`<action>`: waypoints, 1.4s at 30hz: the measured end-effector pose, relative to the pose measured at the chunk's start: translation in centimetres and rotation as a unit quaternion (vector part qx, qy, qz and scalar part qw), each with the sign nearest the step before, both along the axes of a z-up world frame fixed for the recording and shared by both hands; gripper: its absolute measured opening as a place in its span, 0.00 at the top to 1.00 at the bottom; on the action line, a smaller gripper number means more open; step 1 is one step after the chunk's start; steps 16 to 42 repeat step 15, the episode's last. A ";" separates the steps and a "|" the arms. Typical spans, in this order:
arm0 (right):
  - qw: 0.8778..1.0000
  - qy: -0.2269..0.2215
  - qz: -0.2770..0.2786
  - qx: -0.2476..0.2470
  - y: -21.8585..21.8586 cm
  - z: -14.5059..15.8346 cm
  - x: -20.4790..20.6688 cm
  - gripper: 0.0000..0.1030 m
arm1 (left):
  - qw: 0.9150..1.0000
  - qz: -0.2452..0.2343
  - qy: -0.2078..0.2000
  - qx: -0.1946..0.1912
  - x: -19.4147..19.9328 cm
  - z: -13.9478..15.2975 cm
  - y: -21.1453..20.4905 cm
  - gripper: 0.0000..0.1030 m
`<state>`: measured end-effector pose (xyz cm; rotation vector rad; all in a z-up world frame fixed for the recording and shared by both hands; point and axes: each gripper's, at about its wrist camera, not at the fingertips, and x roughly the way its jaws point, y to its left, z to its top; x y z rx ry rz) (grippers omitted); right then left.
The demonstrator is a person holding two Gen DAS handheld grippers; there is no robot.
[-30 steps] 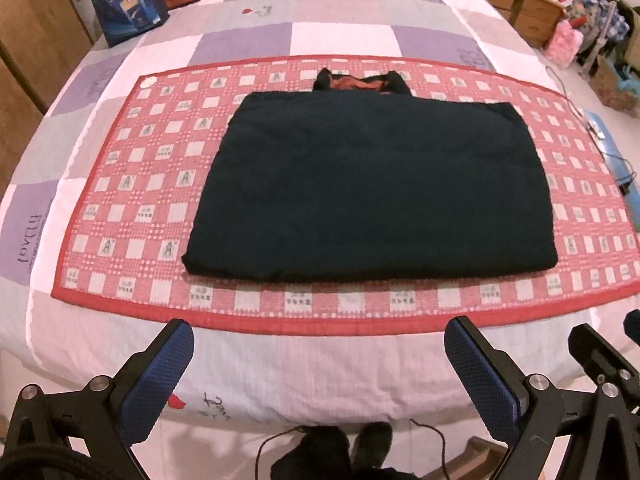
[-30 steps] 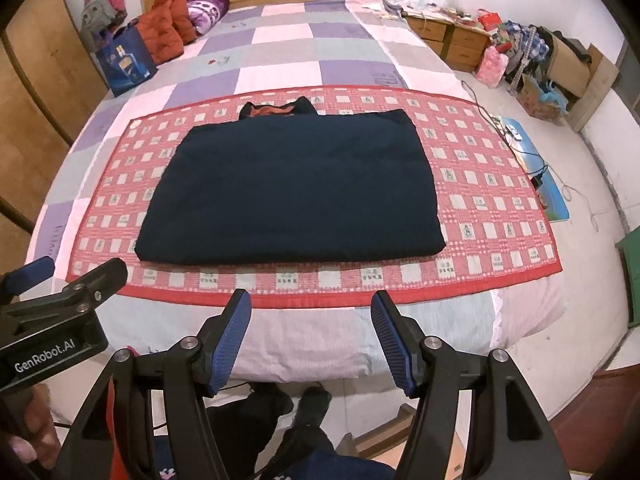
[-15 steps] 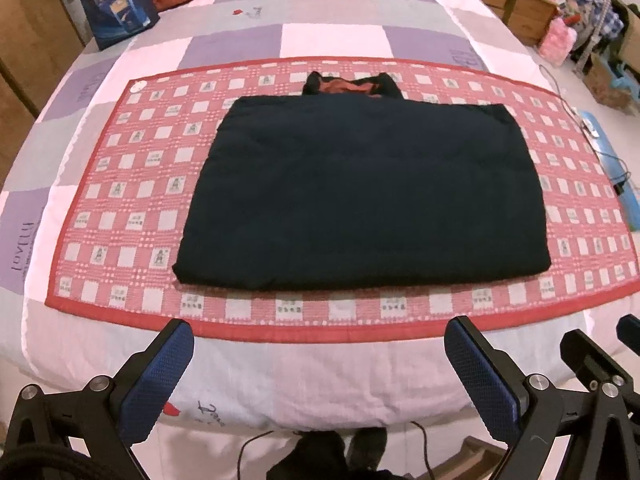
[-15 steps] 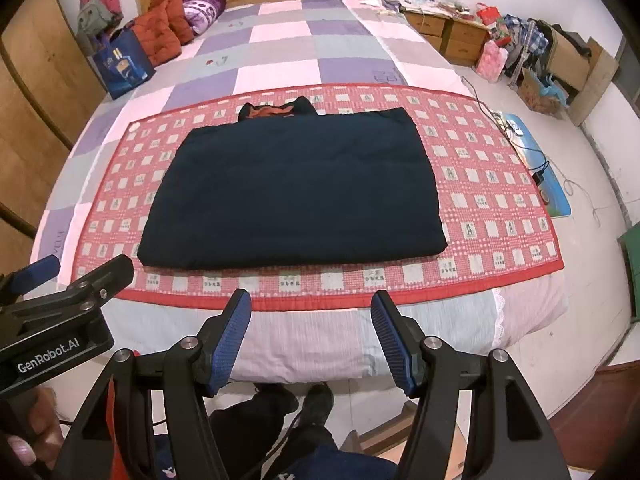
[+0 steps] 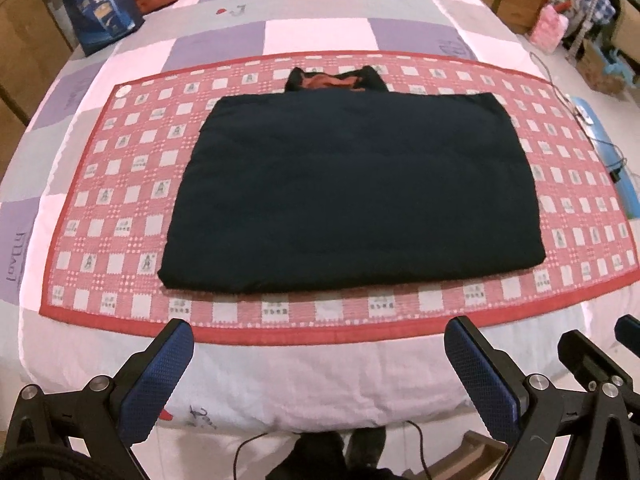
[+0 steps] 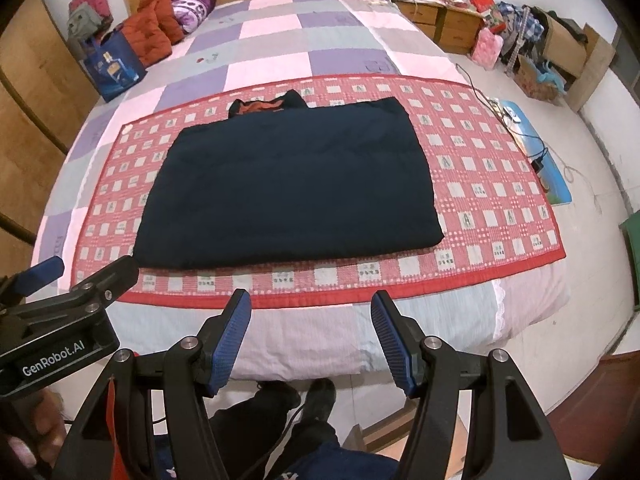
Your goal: Fold large clothes
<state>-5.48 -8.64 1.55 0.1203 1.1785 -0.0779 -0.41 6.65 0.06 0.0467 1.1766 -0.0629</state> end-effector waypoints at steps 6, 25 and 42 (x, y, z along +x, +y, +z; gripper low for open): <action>1.000 0.006 -0.007 0.004 -1.0 -0.2 0.2 0.36 | 1.000 -0.013 0.001 -0.001 0.2 -0.2 -0.8 0.00; 1.000 0.013 -0.024 0.010 -2.3 -0.3 0.1 0.36 | 1.000 -0.031 0.000 -0.002 0.5 -0.1 -1.8 0.00; 1.000 0.013 -0.024 0.010 -2.3 -0.3 0.1 0.36 | 1.000 -0.031 0.000 -0.002 0.5 -0.1 -1.8 0.00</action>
